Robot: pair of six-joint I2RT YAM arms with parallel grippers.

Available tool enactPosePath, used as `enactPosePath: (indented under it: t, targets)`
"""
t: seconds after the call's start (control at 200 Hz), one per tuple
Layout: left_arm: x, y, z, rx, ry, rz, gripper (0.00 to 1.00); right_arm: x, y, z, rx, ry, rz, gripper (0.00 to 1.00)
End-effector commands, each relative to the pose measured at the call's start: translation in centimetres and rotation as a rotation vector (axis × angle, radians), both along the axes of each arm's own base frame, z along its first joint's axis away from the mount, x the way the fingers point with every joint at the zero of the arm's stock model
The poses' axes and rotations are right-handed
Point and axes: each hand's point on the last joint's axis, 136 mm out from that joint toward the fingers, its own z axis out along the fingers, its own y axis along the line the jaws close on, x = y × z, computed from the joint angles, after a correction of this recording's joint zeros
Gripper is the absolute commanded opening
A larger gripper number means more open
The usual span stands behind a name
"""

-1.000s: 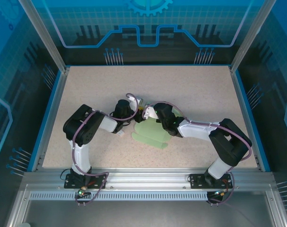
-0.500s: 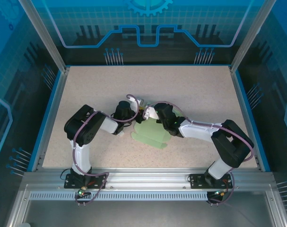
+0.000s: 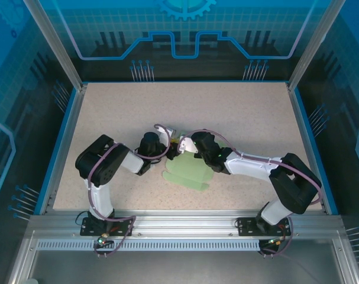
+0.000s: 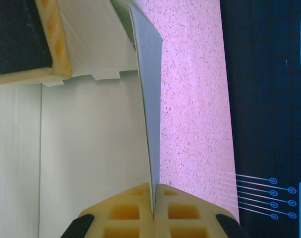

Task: Fold the paper box

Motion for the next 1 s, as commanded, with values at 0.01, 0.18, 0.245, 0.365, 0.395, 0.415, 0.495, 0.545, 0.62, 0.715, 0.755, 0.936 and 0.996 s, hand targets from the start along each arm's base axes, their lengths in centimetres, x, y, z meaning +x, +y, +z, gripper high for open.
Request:
enactPosePath:
  t: [0.01, 0.18, 0.245, 0.365, 0.395, 0.415, 0.495, 0.545, 0.62, 0.715, 0.755, 0.936, 0.996]
  targets:
    - [0.8, 0.4, 1.6, -0.006, -0.062, 0.024, 0.36, -2.3, 0.5, -1.6, -0.008, 0.099, 0.060, 0.03]
    - [1.3, 0.2, 2.0, -0.006, -0.077, 0.027, 0.43, -2.4, 0.5, -1.8, -0.012, 0.106, 0.060, 0.03]
    - [1.5, 0.2, 2.1, -0.005, -0.080, 0.026, 0.44, -2.4, 0.5, -1.9, -0.011, 0.109, 0.058, 0.03]
    - [1.7, 0.1, 2.4, -0.007, -0.087, 0.025, 0.47, -2.4, 0.5, -2.0, -0.013, 0.116, 0.057, 0.03]
    - [1.7, 0.0, 2.4, -0.009, -0.089, 0.023, 0.49, -2.4, 0.5, -2.0, -0.012, 0.117, 0.057, 0.03]
    - [1.7, 0.0, 2.5, -0.011, -0.090, 0.023, 0.50, -2.5, 0.5, -2.1, -0.012, 0.120, 0.058, 0.03]
    - [1.8, 0.0, 2.8, -0.016, -0.097, 0.024, 0.51, -2.5, 0.5, -2.2, -0.012, 0.123, 0.057, 0.03]
    - [1.8, -0.1, 2.9, -0.016, -0.101, 0.023, 0.52, -2.5, 0.5, -2.3, -0.015, 0.124, 0.056, 0.03]
    - [2.0, -0.1, 2.9, -0.015, -0.105, 0.024, 0.51, -2.6, 0.4, -2.3, -0.015, 0.125, 0.055, 0.03]
    - [2.1, -0.2, 3.1, -0.018, -0.109, 0.022, 0.53, -2.6, 0.4, -2.4, -0.013, 0.130, 0.055, 0.02]
    - [2.2, -0.2, 3.2, -0.019, -0.107, 0.023, 0.55, -2.6, 0.5, -2.4, -0.015, 0.131, 0.056, 0.02]
    - [2.4, -0.2, 3.2, -0.017, -0.103, 0.029, 0.57, -2.7, 0.3, -2.5, -0.020, 0.133, 0.054, 0.02]
    - [2.4, -0.1, 3.1, -0.011, -0.101, 0.032, 0.52, -2.6, 0.4, -2.5, -0.019, 0.132, 0.053, 0.02]
